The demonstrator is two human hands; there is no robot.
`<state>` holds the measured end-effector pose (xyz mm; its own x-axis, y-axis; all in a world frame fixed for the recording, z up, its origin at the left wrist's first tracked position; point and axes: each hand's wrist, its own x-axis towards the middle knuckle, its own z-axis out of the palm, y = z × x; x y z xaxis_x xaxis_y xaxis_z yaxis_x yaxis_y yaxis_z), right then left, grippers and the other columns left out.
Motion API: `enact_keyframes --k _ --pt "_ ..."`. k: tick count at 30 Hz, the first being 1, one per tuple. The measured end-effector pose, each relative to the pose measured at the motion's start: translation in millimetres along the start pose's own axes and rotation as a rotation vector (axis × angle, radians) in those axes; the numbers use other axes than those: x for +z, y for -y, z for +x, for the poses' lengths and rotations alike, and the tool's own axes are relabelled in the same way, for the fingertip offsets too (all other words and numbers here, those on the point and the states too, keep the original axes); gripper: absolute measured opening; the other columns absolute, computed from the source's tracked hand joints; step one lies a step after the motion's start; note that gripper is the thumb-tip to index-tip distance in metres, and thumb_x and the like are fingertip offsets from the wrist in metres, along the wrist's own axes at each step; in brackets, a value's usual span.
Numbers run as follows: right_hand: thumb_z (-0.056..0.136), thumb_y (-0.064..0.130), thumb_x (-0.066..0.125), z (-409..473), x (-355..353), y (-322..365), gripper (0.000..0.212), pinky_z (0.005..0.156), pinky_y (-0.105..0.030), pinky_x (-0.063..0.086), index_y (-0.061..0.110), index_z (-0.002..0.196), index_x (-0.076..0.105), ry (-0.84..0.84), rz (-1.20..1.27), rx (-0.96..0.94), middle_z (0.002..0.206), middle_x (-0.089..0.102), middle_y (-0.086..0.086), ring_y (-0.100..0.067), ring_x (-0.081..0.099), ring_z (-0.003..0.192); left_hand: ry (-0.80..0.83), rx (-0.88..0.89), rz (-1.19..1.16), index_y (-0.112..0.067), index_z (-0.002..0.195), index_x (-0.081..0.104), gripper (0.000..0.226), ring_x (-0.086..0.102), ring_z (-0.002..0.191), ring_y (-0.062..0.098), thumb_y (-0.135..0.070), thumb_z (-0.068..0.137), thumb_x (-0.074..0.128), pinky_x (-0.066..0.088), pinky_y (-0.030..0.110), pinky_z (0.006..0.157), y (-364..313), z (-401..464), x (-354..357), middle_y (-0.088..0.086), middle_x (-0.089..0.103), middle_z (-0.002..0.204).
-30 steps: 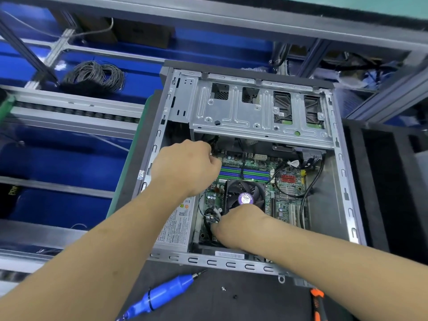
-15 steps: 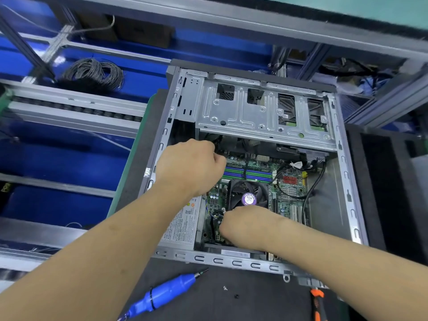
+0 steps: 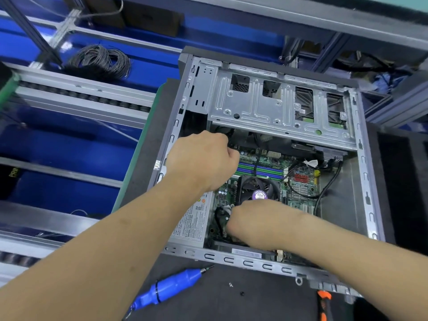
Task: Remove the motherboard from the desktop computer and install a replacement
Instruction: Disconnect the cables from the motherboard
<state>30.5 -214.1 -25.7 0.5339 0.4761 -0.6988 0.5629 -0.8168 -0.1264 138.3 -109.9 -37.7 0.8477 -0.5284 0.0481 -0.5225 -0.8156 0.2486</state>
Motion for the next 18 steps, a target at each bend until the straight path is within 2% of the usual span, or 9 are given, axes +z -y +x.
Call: enact_keyframes --k 2,4,6,8,10,12,13,15,18 --pt "0.086 -0.007 0.049 -10.8 -5.1 -6.1 0.018 0.045 -0.030 0.031 0.005 0.074 0.043 0.007 -0.012 0.027 0.063 0.034 -0.007 -0.020 0.036 0.051 -0.004 0.000 0.000 -0.021 0.061 0.045 0.032 0.046 0.043 0.017 -0.038 0.088 0.037 0.027 0.023 0.045 -0.6 -0.6 0.1 -0.004 0.048 0.051" --pt "0.088 -0.009 0.046 -22.4 -5.1 -10.6 0.014 0.044 -0.030 0.032 0.004 0.088 0.051 0.042 0.029 0.096 0.069 0.039 -0.009 -0.020 0.040 0.054 0.001 0.014 0.004 -0.021 0.062 0.047 0.032 0.046 0.045 0.017 -0.038 0.087 0.037 0.029 0.024 0.045 -3.2 -1.7 0.3 -0.004 0.049 0.053" --pt "0.088 -0.007 0.043 -26.1 -0.7 -13.2 0.032 0.047 -0.031 0.039 0.010 0.110 0.059 0.038 0.148 0.148 0.082 0.053 -0.010 -0.027 0.054 0.067 0.000 0.013 0.015 -0.021 0.063 0.049 0.033 0.046 0.046 0.017 -0.039 0.087 0.036 0.029 0.024 0.045 -2.9 -2.8 0.9 -0.004 0.050 0.054" --pt "0.090 0.000 0.044 -26.7 3.4 -12.2 0.031 0.058 -0.038 0.052 0.014 0.113 0.060 -0.014 0.285 0.167 0.090 0.059 -0.009 -0.030 0.058 0.077 0.003 0.014 0.020 -0.021 0.062 0.049 0.033 0.047 0.044 0.017 -0.039 0.087 0.036 0.029 0.024 0.045 -1.9 -2.6 1.5 -0.004 0.050 0.052" --pt "0.094 0.008 0.046 -25.9 11.7 -12.0 0.026 0.072 -0.042 0.057 0.015 0.112 0.064 -0.100 0.367 0.179 0.097 0.066 -0.008 -0.028 0.061 0.083 0.008 0.015 0.024 -0.021 0.062 0.049 0.034 0.048 0.044 0.018 -0.039 0.087 0.035 0.030 0.024 0.045 -3.0 -2.7 1.1 -0.004 0.051 0.052" --pt "0.097 0.015 0.049 -28.9 20.6 -14.5 0.028 0.080 -0.036 0.056 0.021 0.116 0.068 -0.174 0.502 0.173 0.105 0.071 0.000 -0.022 0.065 0.090 0.003 0.015 0.033 -0.020 0.062 0.049 0.035 0.047 0.044 0.018 -0.039 0.087 0.035 0.029 0.024 0.045 -3.5 -3.8 1.2 -0.003 0.051 0.052" --pt "0.098 0.017 0.051 -33.5 24.2 -18.6 0.028 0.079 -0.030 0.055 0.025 0.116 0.071 -0.191 0.606 0.175 0.104 0.073 0.006 -0.015 0.067 0.088 -0.001 0.012 0.040 -0.020 0.062 0.049 0.035 0.047 0.044 0.018 -0.039 0.088 0.035 0.029 0.024 0.045 -3.1 -4.1 1.3 -0.003 0.051 0.051" --pt "0.098 0.021 0.055 -45.7 31.7 -30.8 0.023 0.066 -0.017 0.051 0.029 0.109 0.074 -0.244 0.852 0.226 0.084 0.074 0.016 0.000 0.066 0.069 0.000 0.001 0.048 -0.020 0.062 0.049 0.035 0.047 0.043 0.018 -0.039 0.088 0.035 0.029 0.023 0.045 -2.4 -5.3 0.9 -0.003 0.050 0.050" --pt "0.094 0.016 0.057 -62.6 47.6 -47.8 0.021 0.056 -0.018 0.051 0.026 0.089 0.075 -0.355 0.927 0.427 0.067 0.072 0.012 -0.002 0.062 0.055 0.007 -0.007 0.048 -0.020 0.062 0.048 0.035 0.047 0.043 0.018 -0.039 0.089 0.036 0.029 0.023 0.045 -3.2 -5.4 1.1 -0.003 0.050 0.050"
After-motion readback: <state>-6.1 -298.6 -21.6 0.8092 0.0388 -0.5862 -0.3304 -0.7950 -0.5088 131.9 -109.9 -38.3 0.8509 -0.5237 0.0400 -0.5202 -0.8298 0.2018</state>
